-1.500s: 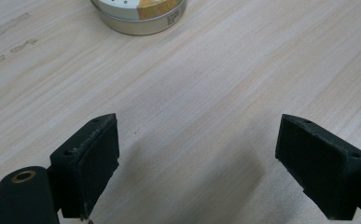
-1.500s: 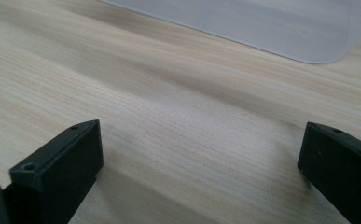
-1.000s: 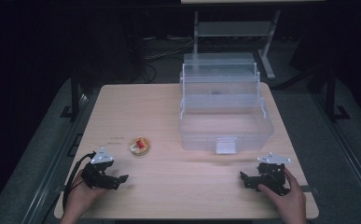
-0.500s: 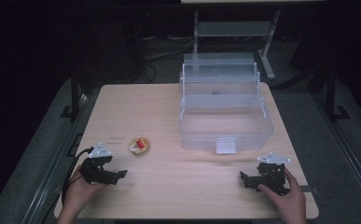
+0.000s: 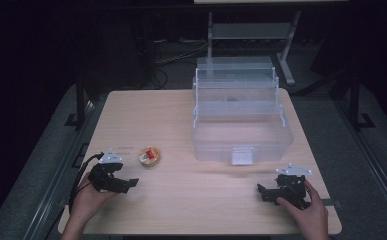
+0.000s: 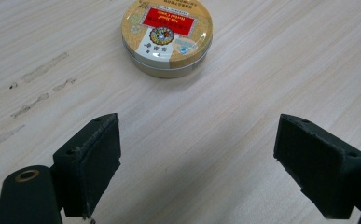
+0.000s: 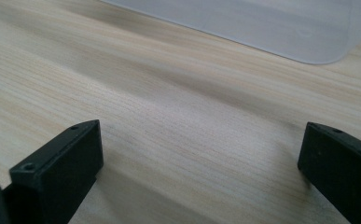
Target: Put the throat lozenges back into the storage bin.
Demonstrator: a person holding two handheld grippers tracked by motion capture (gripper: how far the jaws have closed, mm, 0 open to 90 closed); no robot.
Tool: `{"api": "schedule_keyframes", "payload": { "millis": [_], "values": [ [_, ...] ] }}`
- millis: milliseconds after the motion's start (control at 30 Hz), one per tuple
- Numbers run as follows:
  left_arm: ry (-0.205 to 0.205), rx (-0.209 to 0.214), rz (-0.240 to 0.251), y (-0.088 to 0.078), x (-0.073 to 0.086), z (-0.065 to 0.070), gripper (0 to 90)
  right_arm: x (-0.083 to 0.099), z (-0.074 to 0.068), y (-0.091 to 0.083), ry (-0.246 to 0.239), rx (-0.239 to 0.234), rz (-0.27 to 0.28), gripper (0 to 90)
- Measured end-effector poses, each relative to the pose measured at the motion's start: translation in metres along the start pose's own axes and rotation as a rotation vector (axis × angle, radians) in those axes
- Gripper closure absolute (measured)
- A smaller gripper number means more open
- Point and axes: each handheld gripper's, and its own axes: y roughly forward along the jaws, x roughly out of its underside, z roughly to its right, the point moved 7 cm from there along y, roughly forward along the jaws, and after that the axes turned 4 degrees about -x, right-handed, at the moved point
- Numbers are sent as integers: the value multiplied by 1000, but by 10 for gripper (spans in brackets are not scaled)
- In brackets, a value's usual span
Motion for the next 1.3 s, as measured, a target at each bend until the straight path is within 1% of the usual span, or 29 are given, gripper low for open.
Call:
{"api": "schedule_keyframes", "payload": {
  "millis": [33, 67, 167, 267, 367, 467, 767, 967, 1100, 1300],
  "values": [
    [-8, 2, 4, 0, -2, 0, 143, 0, 0, 0, 0, 0, 0, 0],
    [-3, 1, 2, 0, -2, -1, 143, 0, 0, 0, 0, 0, 0, 0],
    [-6, 6, 1, 2, -6, -1, 143, 0, 0, 0, 0, 0, 0, 0],
    [6, 5, -9, 3, -9, -1, 143, 0, 0, 0, 0, 0, 0, 0],
    [11, 4, -8, 3, -12, -1, 143, 0, 0, 0, 0, 0, 0, 0],
    [6, 3, -4, 3, -14, -1, 143, 0, 0, 0, 0, 0, 0, 0],
    [18, 11, -20, 7, -22, -2, 143, 0, 0, 0, 1, 0, 0, 0],
    [14, 16, -20, 9, -26, -2, 143, 0, 0, 0, 1, 0, 0, 0],
    [26, 12, -22, 10, -29, -3, 143, 0, 0, 0, 1, 0, 0, 0],
    [23, 11, -24, 11, -33, -4, 143, 0, 0, 0, 1, 0, 1, 0]
  ]
}}
